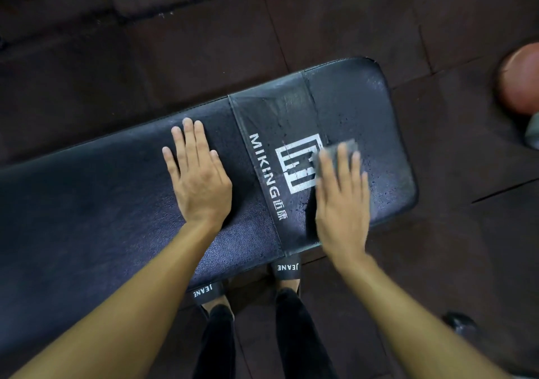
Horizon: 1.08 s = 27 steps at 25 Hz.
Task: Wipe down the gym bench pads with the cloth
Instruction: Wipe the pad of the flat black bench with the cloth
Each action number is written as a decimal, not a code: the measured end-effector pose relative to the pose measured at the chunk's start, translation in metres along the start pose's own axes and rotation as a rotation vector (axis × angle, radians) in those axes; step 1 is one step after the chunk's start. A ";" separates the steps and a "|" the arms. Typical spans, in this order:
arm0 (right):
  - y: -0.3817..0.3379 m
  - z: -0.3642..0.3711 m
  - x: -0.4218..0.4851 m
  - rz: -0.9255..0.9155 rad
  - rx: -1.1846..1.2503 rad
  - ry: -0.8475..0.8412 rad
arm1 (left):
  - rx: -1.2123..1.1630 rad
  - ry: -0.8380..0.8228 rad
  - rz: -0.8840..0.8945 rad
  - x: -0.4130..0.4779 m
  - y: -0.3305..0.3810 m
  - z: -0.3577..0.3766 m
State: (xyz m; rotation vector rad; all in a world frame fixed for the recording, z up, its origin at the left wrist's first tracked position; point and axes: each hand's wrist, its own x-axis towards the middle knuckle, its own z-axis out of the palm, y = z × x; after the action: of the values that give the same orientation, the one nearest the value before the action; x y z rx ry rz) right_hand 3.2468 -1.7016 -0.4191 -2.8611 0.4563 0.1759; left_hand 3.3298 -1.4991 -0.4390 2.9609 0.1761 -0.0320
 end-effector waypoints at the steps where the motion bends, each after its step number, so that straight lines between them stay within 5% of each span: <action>1: -0.004 0.005 -0.026 -0.072 -0.018 -0.022 | -0.004 -0.001 -0.003 0.000 0.000 0.000; 7: -0.068 0.019 0.040 -0.448 -0.005 0.025 | -0.033 -0.009 0.006 0.006 -0.004 -0.001; 12: -0.067 0.007 0.122 -0.227 0.037 -0.025 | -0.039 -0.037 0.018 0.004 -0.005 -0.001; 15: -0.054 0.003 0.093 -0.110 0.050 -0.010 | -0.054 -0.053 0.012 0.001 -0.004 -0.003; 20: -0.050 0.008 0.038 -0.164 0.099 -0.061 | -0.045 -0.110 0.011 0.004 -0.005 -0.012; 27: -0.064 -0.044 0.049 -0.009 0.687 -0.209 | -0.124 -0.315 0.003 0.022 -0.015 -0.066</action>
State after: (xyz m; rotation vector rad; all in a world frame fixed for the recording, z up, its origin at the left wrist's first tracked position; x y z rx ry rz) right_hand 3.3172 -1.6678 -0.3709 -2.1459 0.3688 0.2554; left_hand 3.3506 -1.4706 -0.3776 2.7851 0.1257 -0.4651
